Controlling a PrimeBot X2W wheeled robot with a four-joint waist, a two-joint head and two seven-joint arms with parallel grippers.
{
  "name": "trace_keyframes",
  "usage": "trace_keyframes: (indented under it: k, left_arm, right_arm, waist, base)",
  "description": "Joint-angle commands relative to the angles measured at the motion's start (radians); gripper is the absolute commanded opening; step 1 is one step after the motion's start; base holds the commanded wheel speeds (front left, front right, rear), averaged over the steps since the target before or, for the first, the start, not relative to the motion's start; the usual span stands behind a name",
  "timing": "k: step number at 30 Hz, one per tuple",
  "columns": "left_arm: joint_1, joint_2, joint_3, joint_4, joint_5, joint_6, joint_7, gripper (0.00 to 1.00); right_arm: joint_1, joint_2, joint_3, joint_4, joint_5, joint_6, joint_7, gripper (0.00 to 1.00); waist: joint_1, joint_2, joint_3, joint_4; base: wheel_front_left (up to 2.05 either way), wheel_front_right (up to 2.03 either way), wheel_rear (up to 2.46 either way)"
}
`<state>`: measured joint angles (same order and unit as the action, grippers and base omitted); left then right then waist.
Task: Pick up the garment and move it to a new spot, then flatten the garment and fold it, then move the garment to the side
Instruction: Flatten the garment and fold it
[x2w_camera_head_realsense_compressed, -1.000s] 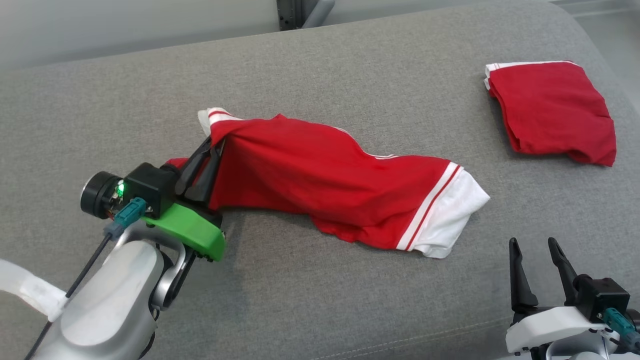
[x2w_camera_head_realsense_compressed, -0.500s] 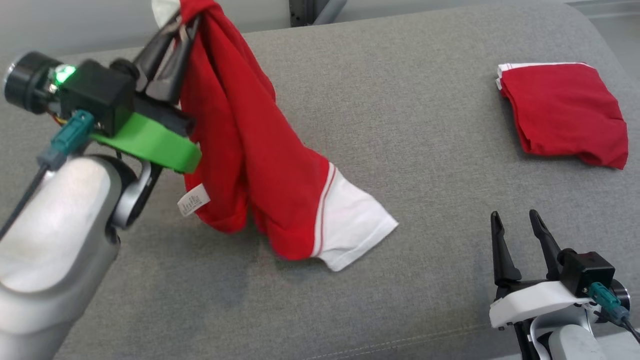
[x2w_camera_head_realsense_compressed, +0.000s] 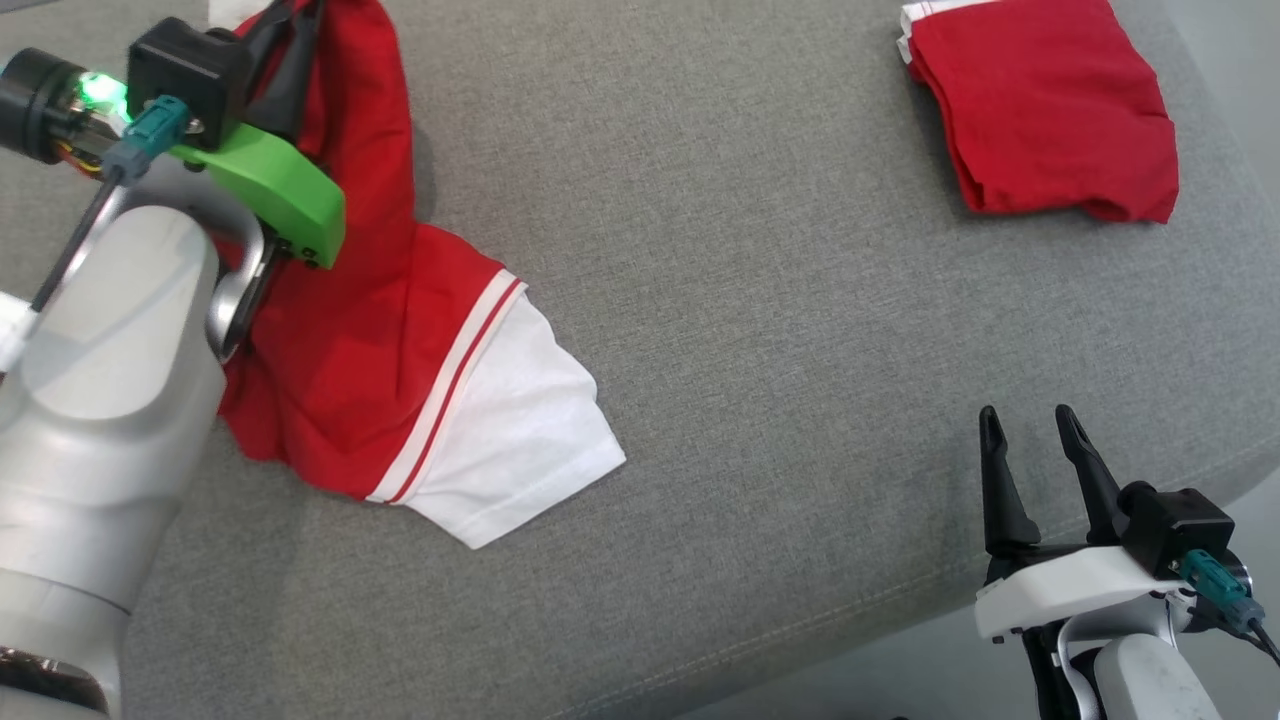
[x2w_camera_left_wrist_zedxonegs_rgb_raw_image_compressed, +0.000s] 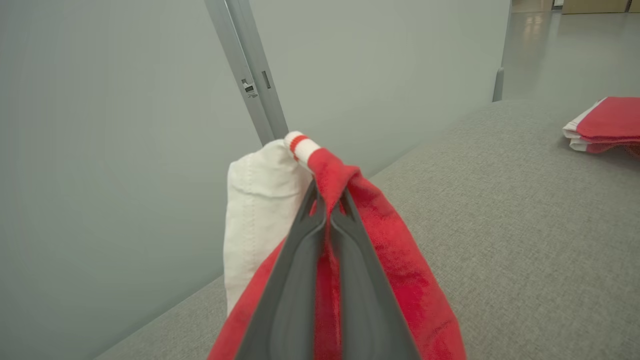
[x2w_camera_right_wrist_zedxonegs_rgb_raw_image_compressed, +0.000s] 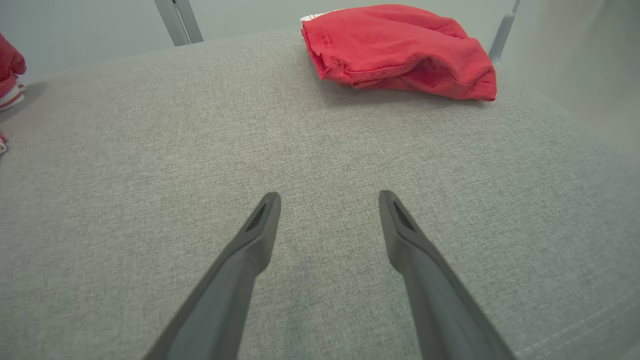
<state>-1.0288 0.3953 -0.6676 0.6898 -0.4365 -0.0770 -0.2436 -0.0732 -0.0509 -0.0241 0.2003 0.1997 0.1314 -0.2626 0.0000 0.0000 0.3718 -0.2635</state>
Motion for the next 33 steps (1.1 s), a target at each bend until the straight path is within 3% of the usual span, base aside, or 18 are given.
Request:
trace_keyframes:
  k: [1,2,7,11,24,33]
  left_arm:
    - [-0.023,-0.019,-0.007,0.03,0.009,-0.009,-0.011,0.61]
    - [-0.032,-0.035,-0.015,0.049,0.017,-0.014,-0.016,1.0]
    - [-0.043,-0.093,0.005,0.065,0.041,-0.017,-0.022,1.0]
    - [0.039,-0.101,0.038,0.015,0.046,-0.007,-0.021,1.0]
    - [0.453,-0.019,0.145,-0.143,-0.019,0.09,-0.022,1.0]
    - [0.526,0.013,0.157,-0.128,-0.035,0.1,-0.02,1.0]
  right_arm:
    - [-0.023,0.001,0.005,-0.002,0.005,-0.002,-0.003,1.0]
    - [-0.027,0.0,0.009,-0.002,0.005,-0.002,-0.003,1.0]
    - [-0.049,0.0,0.01,-0.007,0.009,-0.002,-0.003,1.0]
    - [-0.037,-0.001,-0.011,0.001,0.002,-0.002,-0.003,1.0]
    - [0.041,-0.001,-0.053,0.011,-0.007,-0.002,-0.003,1.0]
    - [0.032,-0.001,-0.058,0.003,-0.018,-0.002,-0.003,1.0]
  waist:
    - [0.0,0.0,0.076,-0.06]
    - [0.0,0.0,0.077,-0.056]
    - [0.0,0.0,0.068,-0.026]
    - [0.0,0.0,0.036,0.011]
    - [0.0,0.0,-0.1,0.109]
    - [0.0,0.0,-0.08,0.13]
  base:
    - [0.0,0.0,0.0]
    - [0.0,0.0,0.0]
    - [0.0,0.0,0.0]
    - [0.0,0.0,0.0]
    - [0.0,0.0,0.0]
    - [0.0,0.0,0.0]
